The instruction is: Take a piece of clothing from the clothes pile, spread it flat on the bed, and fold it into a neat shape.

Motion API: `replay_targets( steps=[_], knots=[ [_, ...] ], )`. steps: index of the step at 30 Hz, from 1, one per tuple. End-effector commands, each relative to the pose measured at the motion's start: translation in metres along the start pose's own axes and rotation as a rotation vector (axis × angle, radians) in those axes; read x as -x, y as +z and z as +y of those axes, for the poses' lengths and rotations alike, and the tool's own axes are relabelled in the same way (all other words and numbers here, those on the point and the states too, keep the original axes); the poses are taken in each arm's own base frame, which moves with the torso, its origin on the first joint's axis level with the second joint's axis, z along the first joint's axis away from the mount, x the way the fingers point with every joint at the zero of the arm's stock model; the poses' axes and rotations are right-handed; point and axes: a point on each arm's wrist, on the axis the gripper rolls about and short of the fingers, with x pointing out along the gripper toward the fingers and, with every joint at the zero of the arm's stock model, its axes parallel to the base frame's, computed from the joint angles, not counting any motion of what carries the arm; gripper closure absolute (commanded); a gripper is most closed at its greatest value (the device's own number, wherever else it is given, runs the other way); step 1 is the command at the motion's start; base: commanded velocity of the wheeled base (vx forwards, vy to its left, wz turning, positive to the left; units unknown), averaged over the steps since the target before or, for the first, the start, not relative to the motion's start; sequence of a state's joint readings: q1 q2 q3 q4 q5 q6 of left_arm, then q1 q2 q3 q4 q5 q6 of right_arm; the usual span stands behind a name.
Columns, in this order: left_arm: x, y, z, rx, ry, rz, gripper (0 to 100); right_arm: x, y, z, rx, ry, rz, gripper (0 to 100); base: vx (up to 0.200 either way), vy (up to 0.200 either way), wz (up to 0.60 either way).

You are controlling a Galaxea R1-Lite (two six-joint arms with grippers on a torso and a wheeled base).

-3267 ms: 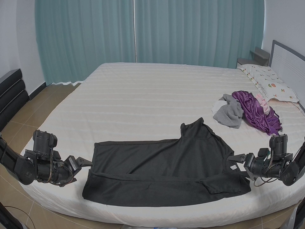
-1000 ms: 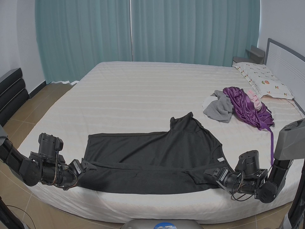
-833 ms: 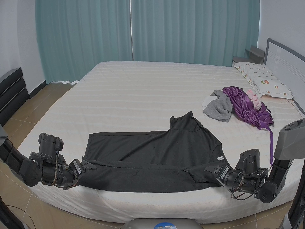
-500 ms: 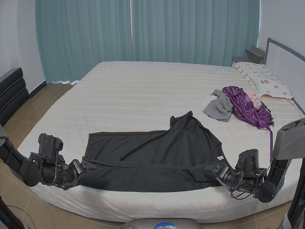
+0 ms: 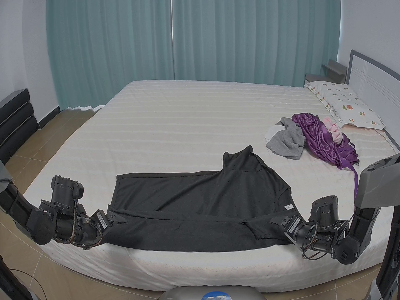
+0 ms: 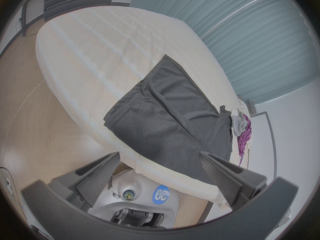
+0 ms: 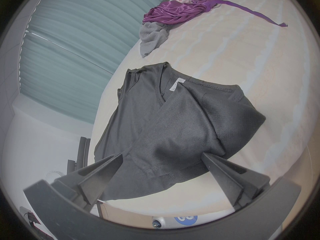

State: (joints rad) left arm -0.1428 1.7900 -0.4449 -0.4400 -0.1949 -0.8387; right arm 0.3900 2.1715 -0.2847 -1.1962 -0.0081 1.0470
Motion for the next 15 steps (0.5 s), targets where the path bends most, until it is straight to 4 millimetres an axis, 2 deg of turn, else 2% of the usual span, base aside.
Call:
replay_targets(
  steps=[1,9,15],
  knots=[
    [0.000,0.000,0.000,0.001,0.001,0.001,0,-0.001,0.003,-0.001,-0.008,-0.006,-0.011,0,0.000,0.000,0.00],
    [0.001,0.000,0.000,0.000,-0.001,-0.003,0,0.026,0.026,0.007,-0.004,0.000,-0.097,0,0.000,0.000,0.00],
    [0.001,0.000,-0.001,-0.002,-0.003,-0.005,0,0.020,0.034,-0.007,0.030,-0.049,-0.101,0,0.000,0.000,0.00]
  ],
)
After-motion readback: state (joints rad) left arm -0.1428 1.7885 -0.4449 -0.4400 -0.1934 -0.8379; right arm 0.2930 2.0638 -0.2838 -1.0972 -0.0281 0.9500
